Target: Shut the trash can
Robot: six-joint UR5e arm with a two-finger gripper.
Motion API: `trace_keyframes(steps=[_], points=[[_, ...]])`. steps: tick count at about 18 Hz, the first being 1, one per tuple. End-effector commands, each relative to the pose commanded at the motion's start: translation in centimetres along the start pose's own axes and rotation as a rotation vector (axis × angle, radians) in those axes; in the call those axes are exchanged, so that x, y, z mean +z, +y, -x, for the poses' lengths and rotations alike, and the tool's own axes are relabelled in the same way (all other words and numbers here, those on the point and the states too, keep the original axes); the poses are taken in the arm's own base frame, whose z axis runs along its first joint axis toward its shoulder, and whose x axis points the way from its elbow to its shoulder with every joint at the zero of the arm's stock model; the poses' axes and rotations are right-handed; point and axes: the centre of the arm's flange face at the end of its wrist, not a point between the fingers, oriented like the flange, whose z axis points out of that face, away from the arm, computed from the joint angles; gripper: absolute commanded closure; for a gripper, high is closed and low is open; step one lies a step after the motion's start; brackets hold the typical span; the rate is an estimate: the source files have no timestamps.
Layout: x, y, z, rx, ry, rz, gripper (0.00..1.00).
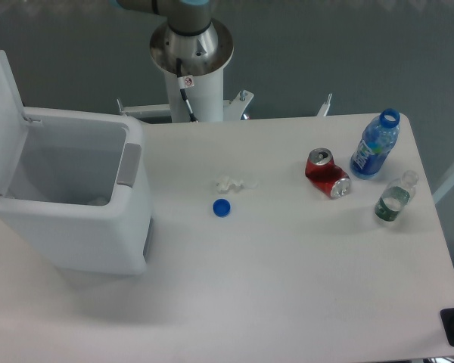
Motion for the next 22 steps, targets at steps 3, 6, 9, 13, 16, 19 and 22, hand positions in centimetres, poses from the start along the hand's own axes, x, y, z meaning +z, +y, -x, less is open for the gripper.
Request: trace_keyframes(steps=[3,6,9,13,16,19,22], points=[[0.6,0.1,1.6,-0.025,-0.015,0.01,0.97],[1.0,0.2,3.0,-0.047,-0.026,0.018,0.97],[1.1,0.3,3.9,-0.035,-0.031,0.022,0.98],[1.8,0.6,5.0,-0.047,-0.04,0.037,0.98],[2.0,0.7,5.9,-0.059,-0.048,0.043,0.98],[2.3,0.9,6.7,-0.073,-0.052,0.052,0.98],[2.6,1.2,7.8,-0.078,-0.06,0.061,0.98]])
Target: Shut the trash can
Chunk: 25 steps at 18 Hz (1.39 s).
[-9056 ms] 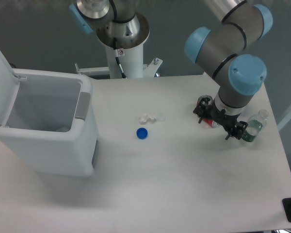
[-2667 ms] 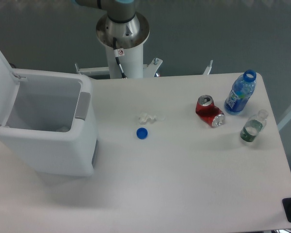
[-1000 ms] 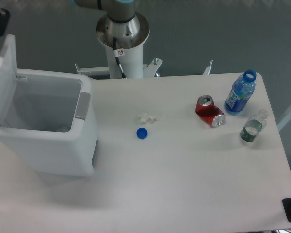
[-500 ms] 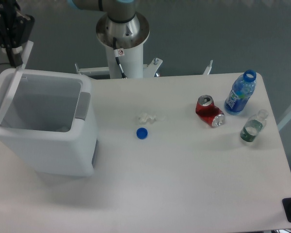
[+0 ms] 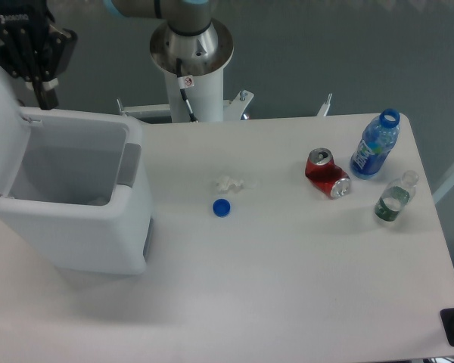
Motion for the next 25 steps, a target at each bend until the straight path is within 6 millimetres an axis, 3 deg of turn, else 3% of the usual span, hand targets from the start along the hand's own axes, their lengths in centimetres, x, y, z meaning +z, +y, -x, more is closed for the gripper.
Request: trace_keyframes(steps=[3,7,14,18,25], points=[[0.2,0.1,0.2,0.001,0.0,0.004,0.98],[-1.0,-0.1,-0.2,-0.017,0.04,-0.039,0.98],[-5.2,-1.1,-1.6,-0.132,0.195,-0.154,0.98],[-6.8,-0.9,-3.4,-0.128,0.263,-0.181,0.98],[-7.1,-1.0,-8.1,-0.044,0.317,-0.175,0.98]])
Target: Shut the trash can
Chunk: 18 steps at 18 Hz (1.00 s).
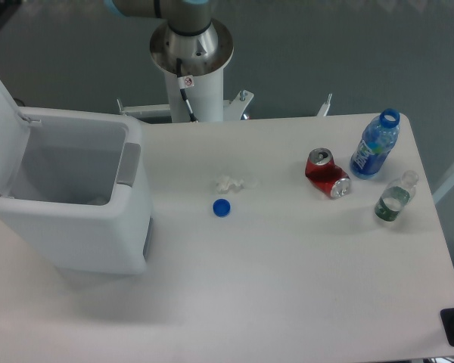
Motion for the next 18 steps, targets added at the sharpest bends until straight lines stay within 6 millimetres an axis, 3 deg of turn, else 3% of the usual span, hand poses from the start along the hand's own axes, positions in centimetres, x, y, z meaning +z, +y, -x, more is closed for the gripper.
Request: trace_keyframes(steps=[7,18], points=[[0.6,0.1,-2.8,0.051,0.031,0.011,0.97],[2.0,0.0,-3.9,0.07,0.033,0.032,0.97]])
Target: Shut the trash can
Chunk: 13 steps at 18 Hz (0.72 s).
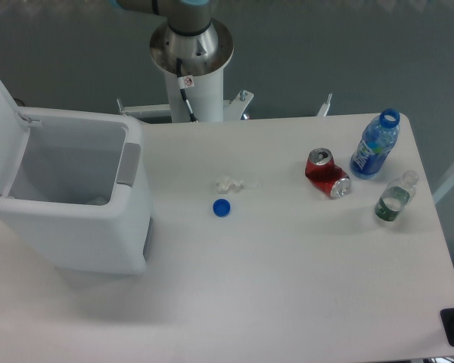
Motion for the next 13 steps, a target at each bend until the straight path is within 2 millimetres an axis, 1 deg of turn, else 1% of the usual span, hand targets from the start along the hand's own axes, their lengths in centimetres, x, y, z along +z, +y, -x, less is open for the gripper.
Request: trace_keyframes(steps=[2,5,7,9,10,13], points=[[0.0,0.1,0.1,0.004,-0.011,0.006,0.97],[0.8,0.3,1.2,0.007,-0.106,0.039,0.97],[1.0,0.3,1.4,0.008,-0.124,0.045,0.97],[1.7,0.2,1.7,0.013,-0.147,0.058,0.97],[2.3,0.1,1.8,0.013,-0.153,0.068,0.97],[2.7,0.1,2.1,0.013,-0.173,0.077,0.97]])
